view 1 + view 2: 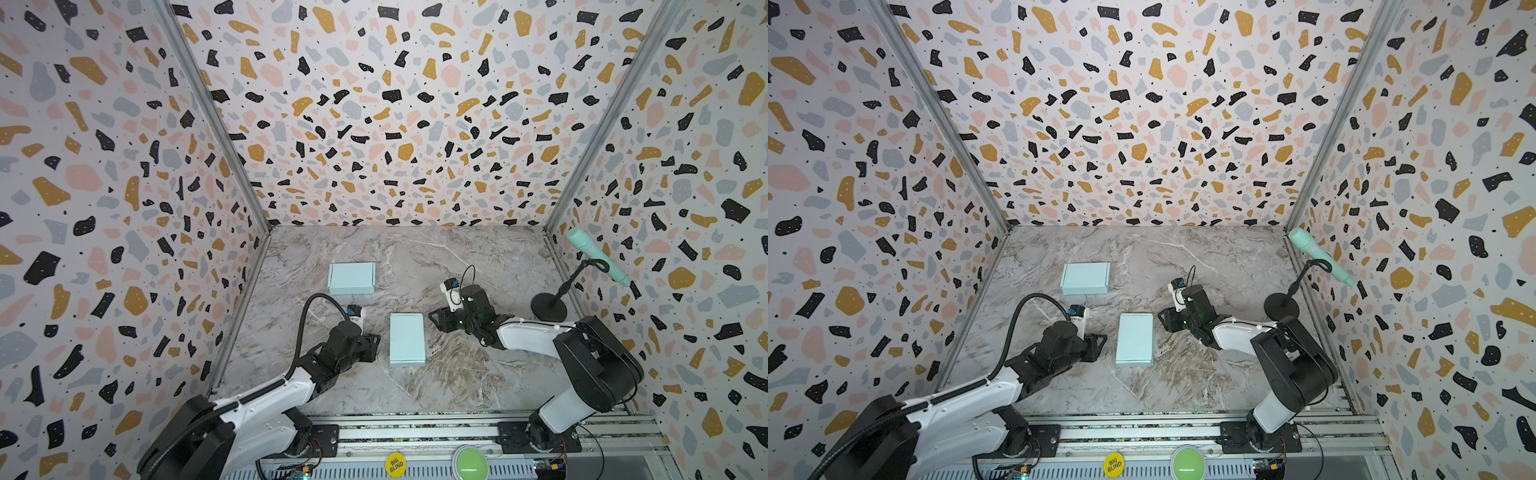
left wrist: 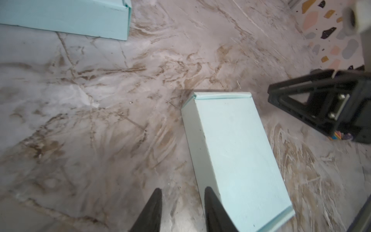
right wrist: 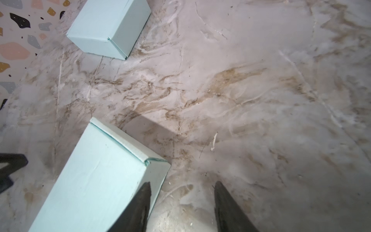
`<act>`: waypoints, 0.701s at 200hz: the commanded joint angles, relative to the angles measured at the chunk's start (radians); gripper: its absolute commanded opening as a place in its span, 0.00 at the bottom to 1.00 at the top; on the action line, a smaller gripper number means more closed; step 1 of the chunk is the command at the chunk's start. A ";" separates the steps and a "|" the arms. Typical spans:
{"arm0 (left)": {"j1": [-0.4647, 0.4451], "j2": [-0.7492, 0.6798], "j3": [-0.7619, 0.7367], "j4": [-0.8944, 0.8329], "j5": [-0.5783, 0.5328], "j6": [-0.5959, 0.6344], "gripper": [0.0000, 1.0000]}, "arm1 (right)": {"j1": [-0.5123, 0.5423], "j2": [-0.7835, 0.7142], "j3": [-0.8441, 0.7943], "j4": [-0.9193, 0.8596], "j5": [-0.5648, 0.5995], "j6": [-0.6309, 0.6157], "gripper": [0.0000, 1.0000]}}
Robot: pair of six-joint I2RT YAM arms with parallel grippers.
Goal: Fold the paper box
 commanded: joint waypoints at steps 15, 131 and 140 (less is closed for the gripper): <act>-0.121 -0.150 -0.044 -0.072 -0.055 -0.102 0.58 | -0.028 -0.016 0.120 -0.121 -0.006 -0.066 0.70; -0.532 -0.238 -0.031 -0.112 -0.164 -0.221 1.00 | -0.005 0.219 0.429 -0.243 -0.305 -0.166 0.98; -0.550 -0.216 -0.039 -0.072 -0.150 -0.219 1.00 | 0.004 0.240 0.444 -0.252 -0.316 -0.174 0.98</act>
